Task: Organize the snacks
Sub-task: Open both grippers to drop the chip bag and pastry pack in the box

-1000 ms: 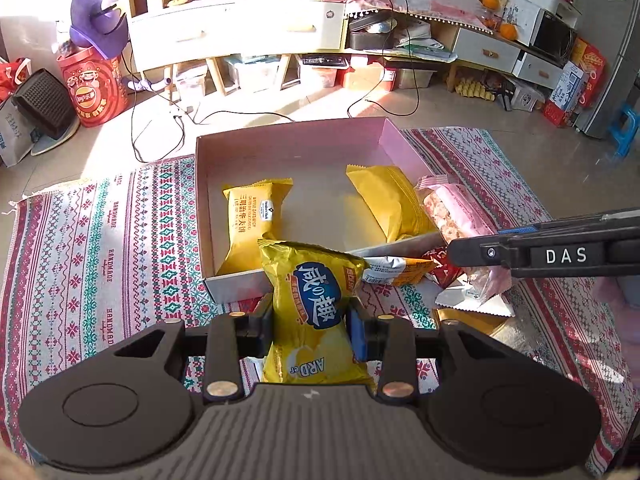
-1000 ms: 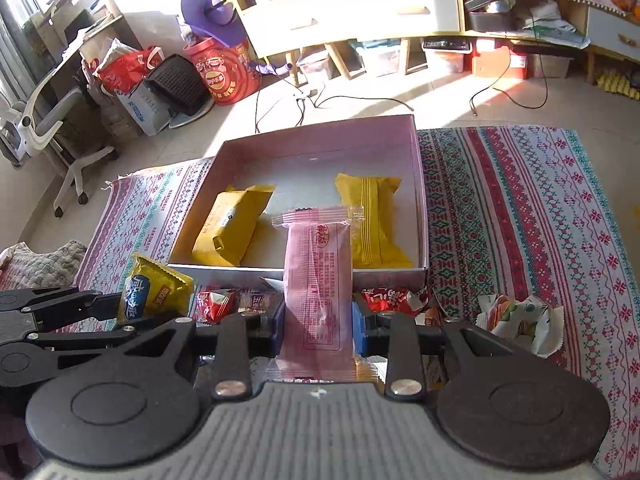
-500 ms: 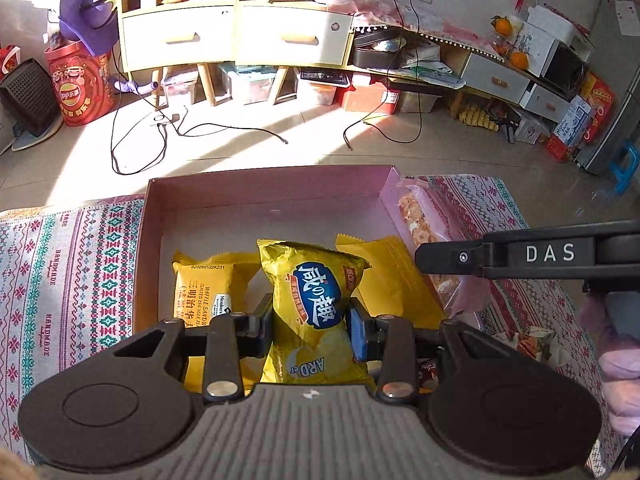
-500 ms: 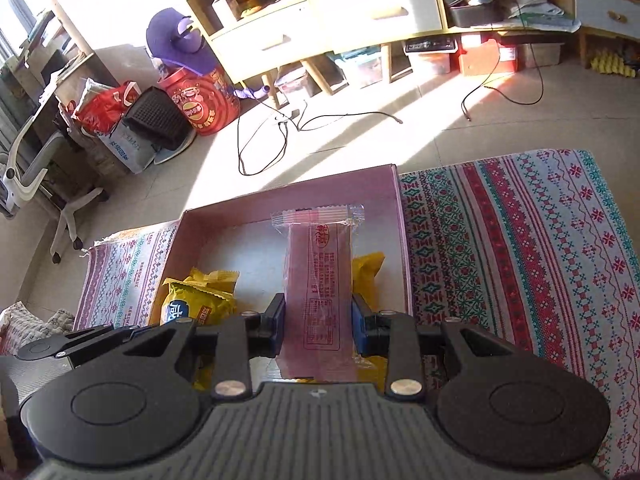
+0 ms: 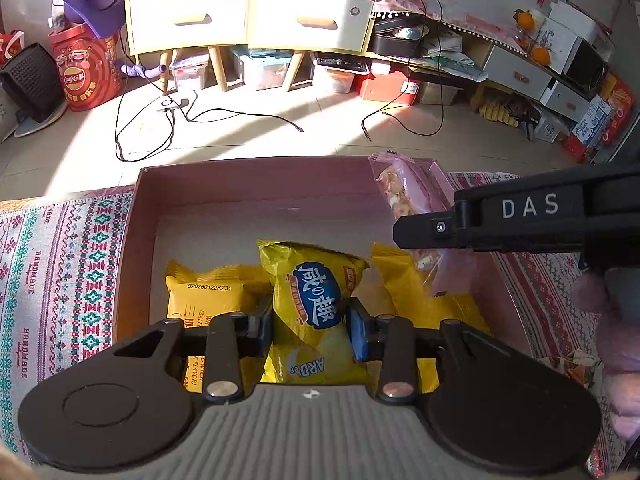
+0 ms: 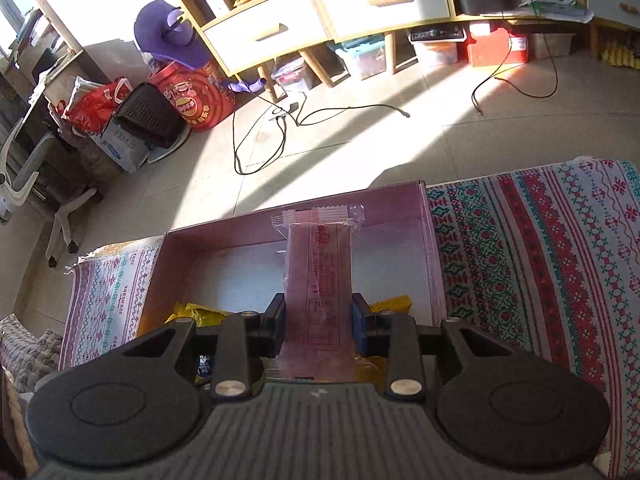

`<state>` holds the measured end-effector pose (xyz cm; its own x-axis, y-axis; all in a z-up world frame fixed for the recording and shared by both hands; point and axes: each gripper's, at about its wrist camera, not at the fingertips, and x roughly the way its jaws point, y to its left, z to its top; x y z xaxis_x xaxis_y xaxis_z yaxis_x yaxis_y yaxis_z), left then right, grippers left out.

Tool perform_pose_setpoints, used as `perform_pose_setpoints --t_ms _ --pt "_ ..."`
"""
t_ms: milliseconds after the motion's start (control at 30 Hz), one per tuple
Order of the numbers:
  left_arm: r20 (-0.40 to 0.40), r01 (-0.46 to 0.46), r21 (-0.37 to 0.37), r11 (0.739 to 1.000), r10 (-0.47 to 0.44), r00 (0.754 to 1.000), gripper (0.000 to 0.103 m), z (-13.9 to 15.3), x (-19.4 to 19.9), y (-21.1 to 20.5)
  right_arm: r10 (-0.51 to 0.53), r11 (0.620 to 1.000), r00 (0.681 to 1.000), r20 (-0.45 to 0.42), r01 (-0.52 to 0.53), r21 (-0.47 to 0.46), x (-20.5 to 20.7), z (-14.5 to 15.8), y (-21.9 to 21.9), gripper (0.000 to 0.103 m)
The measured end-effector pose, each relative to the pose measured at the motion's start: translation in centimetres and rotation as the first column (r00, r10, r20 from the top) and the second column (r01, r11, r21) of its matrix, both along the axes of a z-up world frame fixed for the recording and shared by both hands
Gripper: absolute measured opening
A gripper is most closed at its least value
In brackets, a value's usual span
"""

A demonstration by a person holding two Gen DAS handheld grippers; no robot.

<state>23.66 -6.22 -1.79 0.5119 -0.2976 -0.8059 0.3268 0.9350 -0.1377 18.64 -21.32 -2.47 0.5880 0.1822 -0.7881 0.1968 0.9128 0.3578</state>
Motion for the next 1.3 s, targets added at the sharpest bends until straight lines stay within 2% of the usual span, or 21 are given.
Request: perform_pose_setpoints --t_ms 67,133,200,267,400,767,1300 --pt "0.004 -0.001 -0.004 1.0 0.001 1.0 0.044 -0.1 0.1 0.0 0.0 1.0 1.0 0.003 0.0 -0.004 0.0 0.0 0.0 0.03" --pt "0.009 -0.002 -0.003 1.0 0.002 1.0 0.047 0.0 0.1 -0.1 -0.008 1.0 1.0 0.009 0.009 -0.009 -0.1 0.2 0.0 0.036" --pt "0.014 0.001 0.004 1.0 -0.001 1.0 0.067 0.0 0.1 -0.3 -0.015 1.0 1.0 0.02 0.015 -0.004 -0.2 0.3 -0.1 0.049" --pt "0.032 0.007 0.014 1.0 -0.008 0.999 0.075 0.2 -0.2 -0.5 -0.019 1.0 1.0 0.025 0.019 -0.005 -0.5 0.7 -0.2 0.049" --pt "0.039 0.021 0.018 1.0 -0.021 0.999 0.081 0.6 -0.6 -0.6 -0.029 0.999 0.999 0.03 0.03 -0.012 -0.9 1.2 -0.4 0.055" --pt "0.064 0.04 0.015 0.999 -0.04 0.997 0.093 2.3 -3.1 0.2 0.004 0.998 0.999 0.049 0.0 -0.069 -3.6 2.9 -0.1 0.068" --pt "0.113 0.027 0.047 0.999 -0.032 0.993 0.102 4.0 -8.8 3.2 0.048 0.991 0.996 0.08 -0.038 -0.127 -10.8 4.2 0.4 0.085"
